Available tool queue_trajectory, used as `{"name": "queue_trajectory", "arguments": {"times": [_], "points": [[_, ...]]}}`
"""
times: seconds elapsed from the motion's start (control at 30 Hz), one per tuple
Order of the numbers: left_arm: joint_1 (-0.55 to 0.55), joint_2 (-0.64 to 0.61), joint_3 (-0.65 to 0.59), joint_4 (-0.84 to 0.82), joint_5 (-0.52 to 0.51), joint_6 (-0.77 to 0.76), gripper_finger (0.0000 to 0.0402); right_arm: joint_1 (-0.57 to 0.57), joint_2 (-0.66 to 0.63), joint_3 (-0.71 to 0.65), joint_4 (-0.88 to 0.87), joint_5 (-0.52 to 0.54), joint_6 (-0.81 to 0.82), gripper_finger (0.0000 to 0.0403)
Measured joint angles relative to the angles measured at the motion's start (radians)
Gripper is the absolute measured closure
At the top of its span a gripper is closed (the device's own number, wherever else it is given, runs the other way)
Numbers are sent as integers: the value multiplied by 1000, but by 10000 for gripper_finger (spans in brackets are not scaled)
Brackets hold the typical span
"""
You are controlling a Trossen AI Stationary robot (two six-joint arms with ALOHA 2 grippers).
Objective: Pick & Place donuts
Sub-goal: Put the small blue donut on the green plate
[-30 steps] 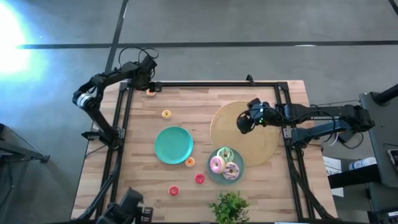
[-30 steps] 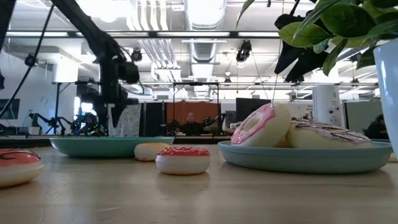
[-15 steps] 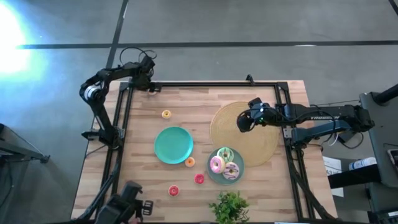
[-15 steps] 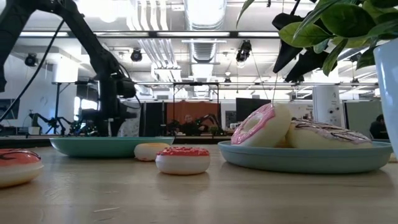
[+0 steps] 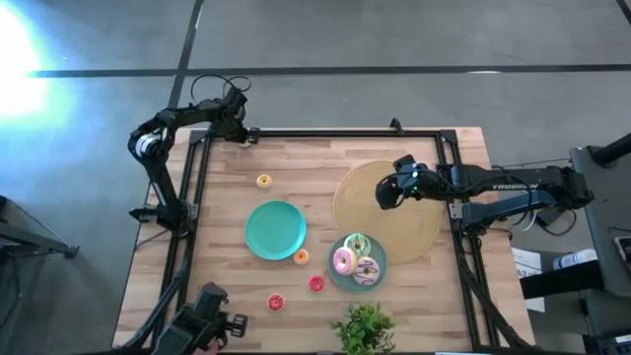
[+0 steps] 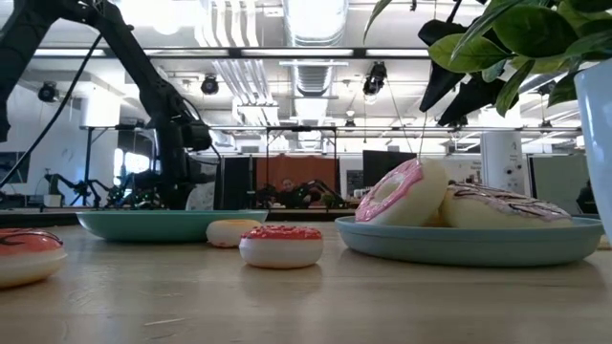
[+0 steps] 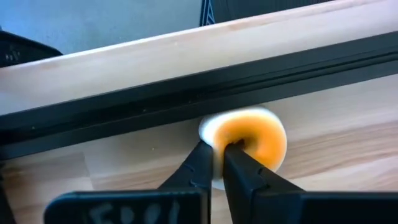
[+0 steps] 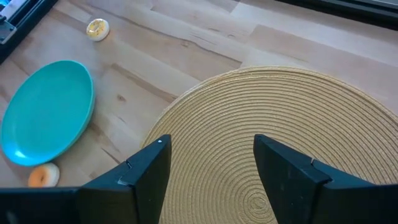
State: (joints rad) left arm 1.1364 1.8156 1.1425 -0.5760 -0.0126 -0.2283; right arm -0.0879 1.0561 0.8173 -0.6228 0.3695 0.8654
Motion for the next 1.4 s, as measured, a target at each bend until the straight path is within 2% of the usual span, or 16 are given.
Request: {"name": "queue_trajectory", "arguments": {"times": [0.2, 0.4, 0.5, 0.6, 0.73, 0.87, 1.03, 1.13, 1.23, 1.4], "points": [[-19, -41, -1, -30, 40, -5, 401, 0, 0, 0, 0, 0, -5, 184], [-117, -207, -5, -113, 47, -35, 401, 0, 0, 0, 0, -1, -28, 184], [-212, -323, -26, -111, 105, -77, 401, 0, 0, 0, 1, -14, -49, 184], [-336, -436, -68, -69, 197, -143, 401, 0, 0, -1, 30, -75, -88, 184], [-548, -564, -158, 73, 286, -283, 402, 0, 0, -20, 208, -209, -174, 184], [-733, -631, -263, 305, 358, -498, 402, 2, 21, -30, 430, -340, -322, 184], [-853, -646, -358, 500, 408, -718, 402, 15, 93, 5, 496, -447, -616, 184], [-889, -630, -385, 574, 421, -813, 402, 42, 147, 40, 493, -451, -809, 184], [-909, -602, -397, 573, 425, -875, 401, 67, 202, 86, 479, -447, -1007, 184], [-912, -565, -380, 579, 449, -930, 401, 89, 286, 181, 427, -388, -1235, 184]]}}
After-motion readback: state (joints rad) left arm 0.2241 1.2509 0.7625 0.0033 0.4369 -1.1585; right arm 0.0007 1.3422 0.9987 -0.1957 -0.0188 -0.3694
